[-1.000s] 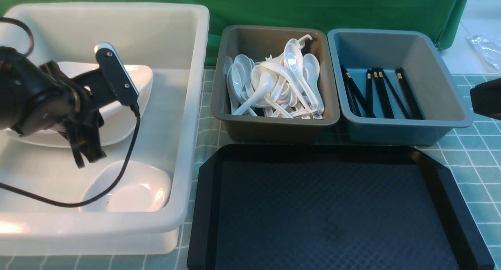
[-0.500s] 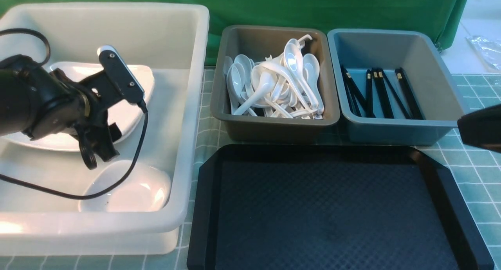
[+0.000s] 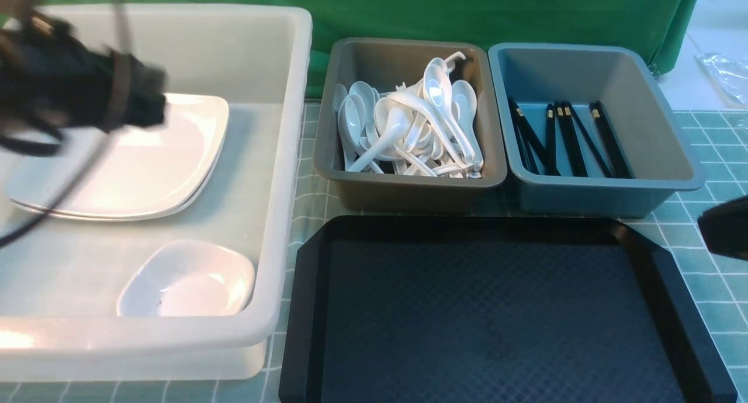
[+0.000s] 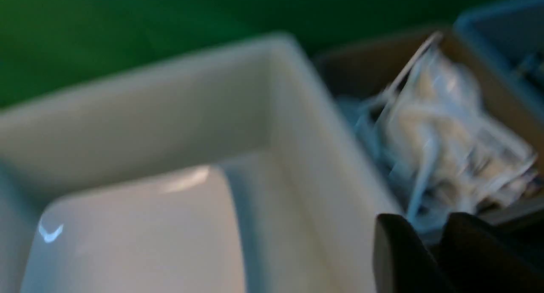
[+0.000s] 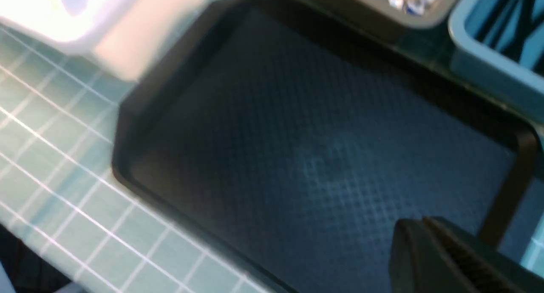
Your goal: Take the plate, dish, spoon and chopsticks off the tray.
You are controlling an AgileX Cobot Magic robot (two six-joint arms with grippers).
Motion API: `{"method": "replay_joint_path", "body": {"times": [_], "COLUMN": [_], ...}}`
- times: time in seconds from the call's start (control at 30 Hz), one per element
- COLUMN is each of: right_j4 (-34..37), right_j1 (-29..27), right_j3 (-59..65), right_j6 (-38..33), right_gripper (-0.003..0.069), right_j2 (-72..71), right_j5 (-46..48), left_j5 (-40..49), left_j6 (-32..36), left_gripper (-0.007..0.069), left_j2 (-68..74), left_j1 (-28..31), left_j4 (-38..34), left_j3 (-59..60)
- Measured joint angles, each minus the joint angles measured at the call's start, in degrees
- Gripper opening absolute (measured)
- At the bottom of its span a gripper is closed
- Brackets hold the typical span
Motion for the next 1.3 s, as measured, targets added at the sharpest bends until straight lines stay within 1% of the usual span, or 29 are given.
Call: {"method": "replay_joint_path", "body": {"times": [0.07,0.13,0.23,0.3,0.43,0.57,0.67,0.73,0.77,0.8,0.9,1.03,1.13,1.23,1.27,1.3], "right_j4": [-0.3,-0.5,-0.6,-0.5,-0.4,-0.4,-0.4,-0.4,-0.4,-0.4,-0.4,-0.1,0.3,0.3,0.3,0.3], "right_j1": [0.0,0.0,0.0,0.0,0.0,0.0,0.0,0.0,0.0,0.0,0.0,-1.3,-6.6,-13.6,-14.2,-19.8], "right_j3": [0.0,0.0,0.0,0.0,0.0,0.0,0.0,0.0,0.0,0.0,0.0,0.4,4.7,14.4,15.4,26.3], "right_j6": [0.5,1.2,2.2,3.0,4.7,5.4,5.5,5.5,5.5,5.5,5.5,5.5,3.6,1.3,1.0,-1.7], "right_gripper": [0.0035,0.0035,0.0035,0.0035,0.0048,0.0056,0.0071,0.0078,0.0084,0.0085,0.0088,0.0090,0.0075,0.0030,0.0028,0.0017], "right_j2": [0.0,0.0,0.0,0.0,0.0,0.0,0.0,0.0,0.0,0.0,0.0,-1.7,-6.7,-14.4,-15.1,-21.9], "right_j5": [0.1,-0.3,-0.9,-0.9,-0.7,-0.7,-0.7,-0.7,-0.8,-0.8,-1.1,-3.2,-9.7,-18.9,-19.7,-29.0], "left_j5": [-1.3,-3.3,-5.2,-6.0,-6.4,-4.2,-0.8,0.5,2.4,2.6,5.6,6.6,6.8,6.8,6.8,6.8], "left_j6": [4.5,9.5,13.5,15.1,16.1,16.5,16.7,16.7,16.8,16.8,17.0,17.0,17.0,17.0,17.0,17.0], "left_gripper": [0.0024,0.0015,0.0014,0.0014,0.0014,0.0014,0.0014,0.0014,0.0014,0.0014,0.0014,0.0014,0.0014,0.0016,0.0016,0.0016], "left_j2": [-5.9,-12.7,-18.9,-22.7,-28.2,-31.2,-31.5,-31.5,-31.5,-31.5,-31.5,-31.5,-31.5,-31.5,-31.5,-31.5], "left_j1": [0.0,0.0,0.0,0.0,0.0,0.0,0.0,0.0,0.0,0.0,0.0,0.0,0.0,0.0,0.0,0.0], "left_j4": [-6.1,-12.2,-18.3,-20.6,-22.0,-19.1,-14.3,-12.7,-10.2,-9.9,-6.2,-4.6,-4.0,-4.0,-4.0,-4.0], "left_j3": [2.7,6.5,11.0,13.6,18.7,21.8,22.6,22.9,22.9,22.9,22.9,22.9,22.9,22.9,22.9,22.9]}}
